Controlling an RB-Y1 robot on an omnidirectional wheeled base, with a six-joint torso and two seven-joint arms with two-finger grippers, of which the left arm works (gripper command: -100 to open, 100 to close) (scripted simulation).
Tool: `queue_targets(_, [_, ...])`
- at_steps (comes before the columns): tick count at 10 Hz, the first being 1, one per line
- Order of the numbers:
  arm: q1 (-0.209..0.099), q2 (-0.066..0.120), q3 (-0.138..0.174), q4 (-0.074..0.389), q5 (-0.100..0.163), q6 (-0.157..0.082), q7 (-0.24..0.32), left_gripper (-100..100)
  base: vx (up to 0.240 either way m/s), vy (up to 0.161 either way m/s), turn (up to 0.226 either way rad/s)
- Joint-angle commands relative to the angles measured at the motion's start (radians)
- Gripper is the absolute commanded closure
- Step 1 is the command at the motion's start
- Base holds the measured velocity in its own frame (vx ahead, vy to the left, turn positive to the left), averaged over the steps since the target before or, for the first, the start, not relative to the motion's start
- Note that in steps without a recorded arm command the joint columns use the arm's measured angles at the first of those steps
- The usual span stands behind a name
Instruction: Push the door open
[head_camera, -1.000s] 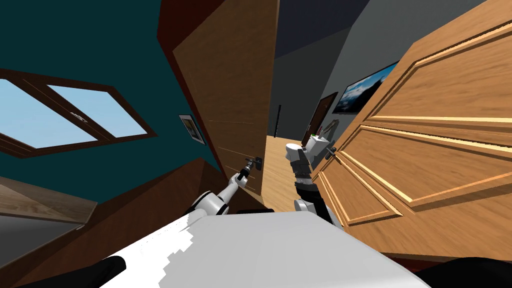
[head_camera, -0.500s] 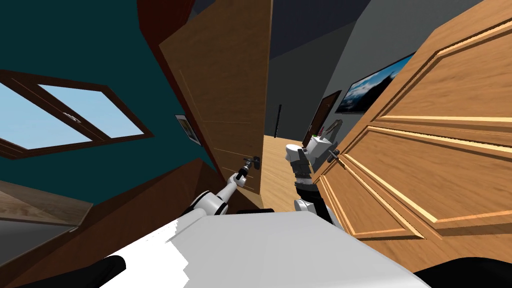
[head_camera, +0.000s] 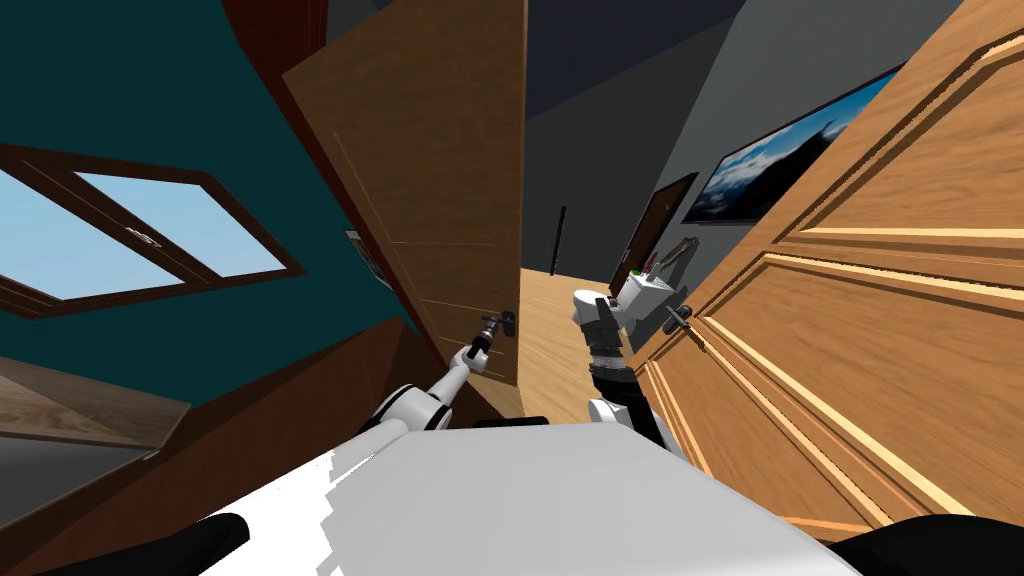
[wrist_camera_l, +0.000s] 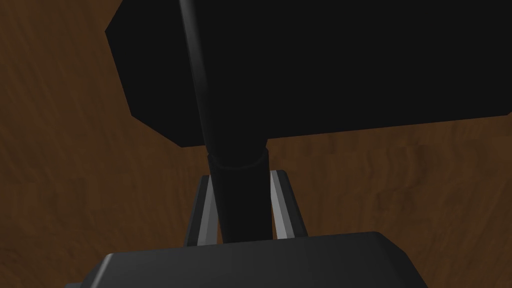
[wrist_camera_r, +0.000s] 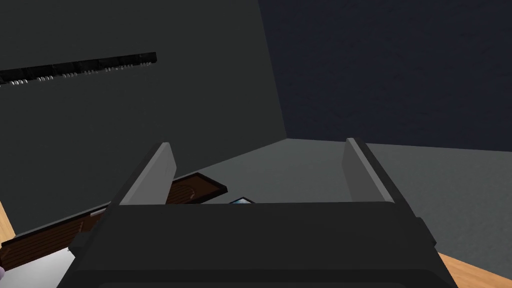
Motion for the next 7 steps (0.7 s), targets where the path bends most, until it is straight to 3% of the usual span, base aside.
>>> queue_targets(1, [-0.021,0.014,0.025,0.033,0.009,-0.012,-0.009,100,0.098,-0.140,0.090])
queue_targets(7, [-0.017,0.029,0.078,0.018,0.027,-0.009,-0.034,100,0.091,-0.111,0.056])
